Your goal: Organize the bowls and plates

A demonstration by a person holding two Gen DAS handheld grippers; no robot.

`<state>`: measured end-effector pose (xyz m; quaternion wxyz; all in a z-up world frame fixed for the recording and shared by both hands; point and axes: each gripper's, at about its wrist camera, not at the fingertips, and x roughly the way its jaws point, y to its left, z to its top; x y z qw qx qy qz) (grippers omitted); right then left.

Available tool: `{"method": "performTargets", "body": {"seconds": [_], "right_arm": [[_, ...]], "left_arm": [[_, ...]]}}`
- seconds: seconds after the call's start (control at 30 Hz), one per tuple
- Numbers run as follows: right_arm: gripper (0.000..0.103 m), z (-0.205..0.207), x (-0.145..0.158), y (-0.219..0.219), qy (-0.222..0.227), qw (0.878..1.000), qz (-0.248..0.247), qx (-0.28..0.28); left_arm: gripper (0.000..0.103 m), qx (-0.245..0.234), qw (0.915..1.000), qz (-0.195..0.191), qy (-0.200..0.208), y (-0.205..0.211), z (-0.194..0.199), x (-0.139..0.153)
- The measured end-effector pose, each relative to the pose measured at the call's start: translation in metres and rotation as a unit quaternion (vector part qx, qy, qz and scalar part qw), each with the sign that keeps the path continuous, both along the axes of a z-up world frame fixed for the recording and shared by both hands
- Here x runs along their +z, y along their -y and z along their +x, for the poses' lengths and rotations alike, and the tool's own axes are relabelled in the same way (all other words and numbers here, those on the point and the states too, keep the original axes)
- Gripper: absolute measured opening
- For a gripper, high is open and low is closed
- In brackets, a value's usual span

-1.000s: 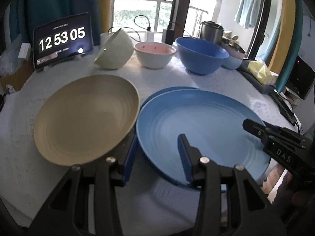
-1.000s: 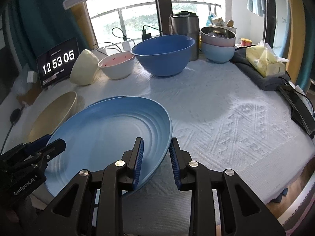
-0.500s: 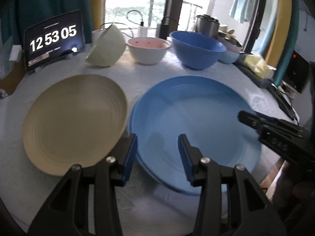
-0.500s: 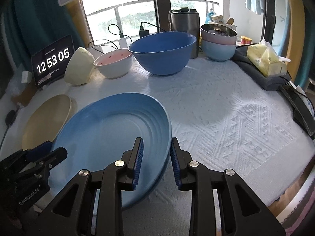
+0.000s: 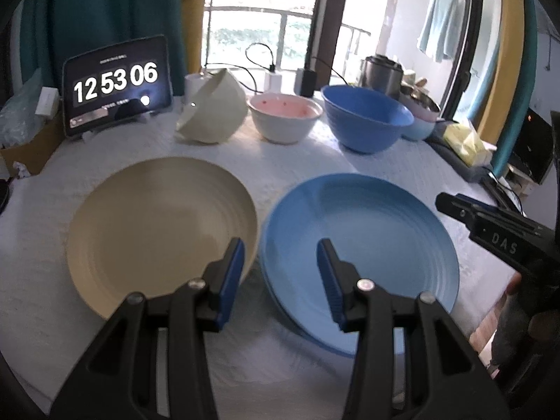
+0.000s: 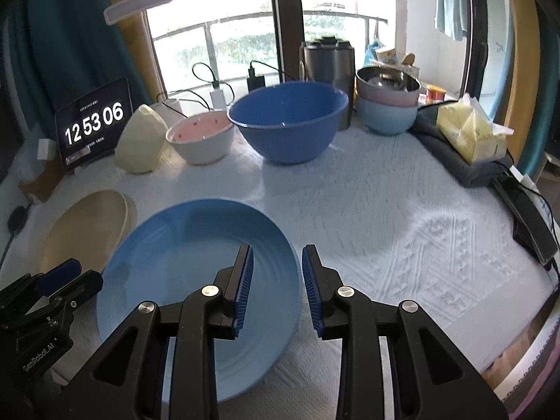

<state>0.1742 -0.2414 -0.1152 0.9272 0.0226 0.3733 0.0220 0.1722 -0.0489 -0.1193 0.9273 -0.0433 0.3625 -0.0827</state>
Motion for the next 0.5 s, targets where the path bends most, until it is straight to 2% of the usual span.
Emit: {"method": "performTargets", "body": {"seconds": [0.5], "right_arm": [[0.031, 0.022, 0.020, -0.049, 0.016, 0.998, -0.003, 0.055]], "left_arm": [[0.051, 0.065, 0.9978, -0.002, 0.010, -0.055, 0.005, 0.010]]}}
